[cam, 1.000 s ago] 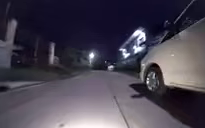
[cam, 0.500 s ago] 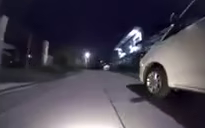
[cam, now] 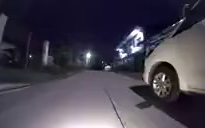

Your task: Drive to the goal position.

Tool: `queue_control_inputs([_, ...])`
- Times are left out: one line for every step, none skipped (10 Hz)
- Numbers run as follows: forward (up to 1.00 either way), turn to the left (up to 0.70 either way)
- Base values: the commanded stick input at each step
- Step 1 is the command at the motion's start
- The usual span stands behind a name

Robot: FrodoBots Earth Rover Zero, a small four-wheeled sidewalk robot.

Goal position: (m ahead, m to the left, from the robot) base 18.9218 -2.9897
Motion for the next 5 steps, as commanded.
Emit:
queue_control_inputs([0.5, -0.5])
queue_control_inputs([0.5, -0.5])
queue_control_inputs([0.5, -0.5])
queue_control_inputs([0.5, -0.28])
queue_control_inputs([0.5, 0.0])
